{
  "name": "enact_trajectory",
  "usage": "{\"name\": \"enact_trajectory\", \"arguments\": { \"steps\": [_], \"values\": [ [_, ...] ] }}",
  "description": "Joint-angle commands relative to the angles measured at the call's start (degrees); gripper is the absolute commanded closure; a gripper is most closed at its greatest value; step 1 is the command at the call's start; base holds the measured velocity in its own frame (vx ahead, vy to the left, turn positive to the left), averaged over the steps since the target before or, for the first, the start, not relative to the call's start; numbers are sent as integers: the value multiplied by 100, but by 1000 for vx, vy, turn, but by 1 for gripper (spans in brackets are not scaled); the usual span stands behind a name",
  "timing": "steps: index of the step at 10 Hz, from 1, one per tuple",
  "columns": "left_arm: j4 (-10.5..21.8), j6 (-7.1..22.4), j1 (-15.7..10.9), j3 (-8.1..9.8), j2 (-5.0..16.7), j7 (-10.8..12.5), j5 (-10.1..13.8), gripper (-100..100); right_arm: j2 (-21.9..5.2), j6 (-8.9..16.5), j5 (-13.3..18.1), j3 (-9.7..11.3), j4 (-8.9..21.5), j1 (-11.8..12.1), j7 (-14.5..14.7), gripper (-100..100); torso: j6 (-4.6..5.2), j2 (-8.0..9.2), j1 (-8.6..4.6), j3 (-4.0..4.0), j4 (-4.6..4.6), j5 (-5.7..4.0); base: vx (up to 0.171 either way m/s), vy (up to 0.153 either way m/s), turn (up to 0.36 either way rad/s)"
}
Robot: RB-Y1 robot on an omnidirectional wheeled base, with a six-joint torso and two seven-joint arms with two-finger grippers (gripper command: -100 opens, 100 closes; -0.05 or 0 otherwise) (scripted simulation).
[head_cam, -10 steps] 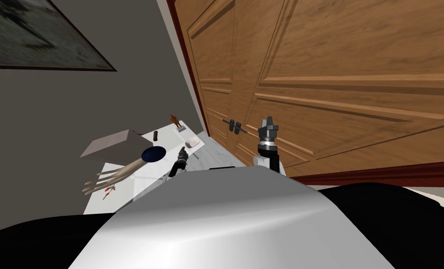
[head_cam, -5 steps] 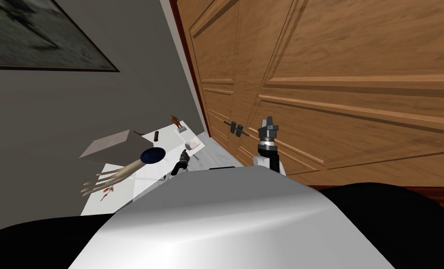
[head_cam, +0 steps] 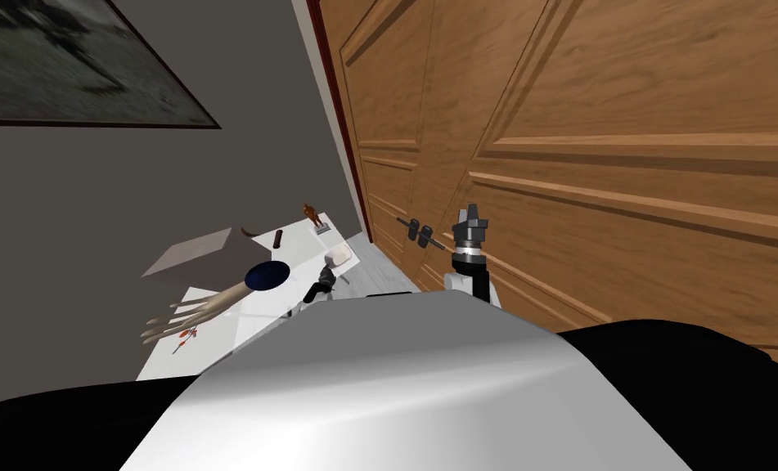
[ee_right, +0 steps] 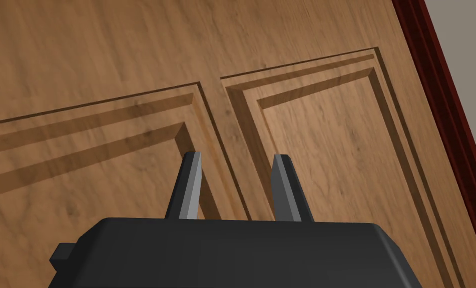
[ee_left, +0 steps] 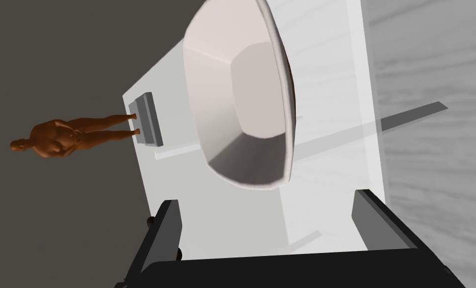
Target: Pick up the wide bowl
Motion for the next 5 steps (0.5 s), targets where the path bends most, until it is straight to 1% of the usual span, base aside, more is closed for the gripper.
{"name": "enact_trajectory", "arguments": {
  "steps": [1, 2, 3, 5],
  "values": [
    [105, 187, -105, 29, -69, -27, 67, -100, 0, 0, 0, 0, 0, 0, 0, 0, 0, 0, 0, 0, 0, 0, 173, -21, 110],
    [168, 277, -156, 41, -101, -38, 116, -100, 0, 0, 0, 0, 0, 0, 0, 0, 0, -3, -2, -2, -1, 0, 160, 8, 91],
    [285, 440, -244, 65, -171, -56, 203, -100, 0, 0, 0, 0, 0, 0, 0, 0, 1, 0, 8, 0, 0, 1, 186, -8, 176],
    [479, 688, -346, 96, -348, -80, 326, -100, 0, 0, 0, 0, 0, 1, 0, 0, 0, -25, -8, -14, -5, -1, 253, -61, 144]
  ]
}}
